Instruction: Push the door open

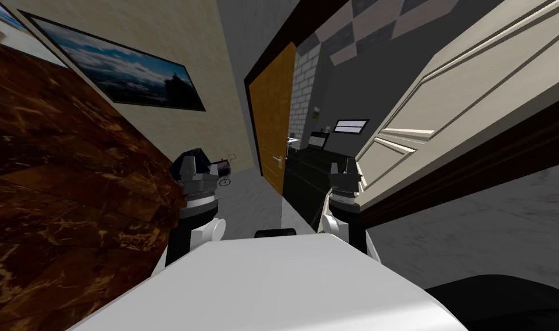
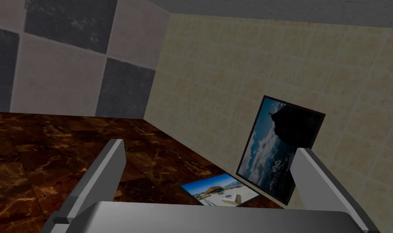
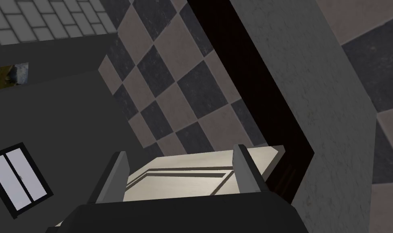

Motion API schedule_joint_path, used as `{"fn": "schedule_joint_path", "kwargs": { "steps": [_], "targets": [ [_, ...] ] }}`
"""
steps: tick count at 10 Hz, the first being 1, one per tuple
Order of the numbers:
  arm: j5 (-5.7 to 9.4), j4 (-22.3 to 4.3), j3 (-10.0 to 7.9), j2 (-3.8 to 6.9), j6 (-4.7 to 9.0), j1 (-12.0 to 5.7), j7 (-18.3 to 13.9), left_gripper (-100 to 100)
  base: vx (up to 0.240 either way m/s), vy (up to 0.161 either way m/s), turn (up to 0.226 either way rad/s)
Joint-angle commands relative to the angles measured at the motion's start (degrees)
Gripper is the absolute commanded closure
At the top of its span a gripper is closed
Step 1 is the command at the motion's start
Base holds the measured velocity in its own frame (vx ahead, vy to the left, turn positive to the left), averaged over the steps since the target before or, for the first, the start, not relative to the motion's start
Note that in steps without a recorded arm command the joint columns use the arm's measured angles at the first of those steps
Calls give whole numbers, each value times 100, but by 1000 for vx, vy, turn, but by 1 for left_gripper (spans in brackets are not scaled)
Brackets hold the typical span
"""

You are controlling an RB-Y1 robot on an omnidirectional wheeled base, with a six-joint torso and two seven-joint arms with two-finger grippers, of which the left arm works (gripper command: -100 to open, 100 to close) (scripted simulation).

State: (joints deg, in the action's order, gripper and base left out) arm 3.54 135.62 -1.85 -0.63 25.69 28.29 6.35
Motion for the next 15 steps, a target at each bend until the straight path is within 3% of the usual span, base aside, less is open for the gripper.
{"fn": "schedule_joint_path", "kwargs": {
  "steps": [1, 5, 15],
  "targets": [
    [-5, -162, 68, 51, -27, -81, -31, -100, 180, -30, -75],
    [-23, -721, 300, 193, -121, -361, -139, -100, 117, 86, -122],
    [-64, -1994, 830, 421, -335, -998, -384, -100, 97, 76, -107]
  ]
}}
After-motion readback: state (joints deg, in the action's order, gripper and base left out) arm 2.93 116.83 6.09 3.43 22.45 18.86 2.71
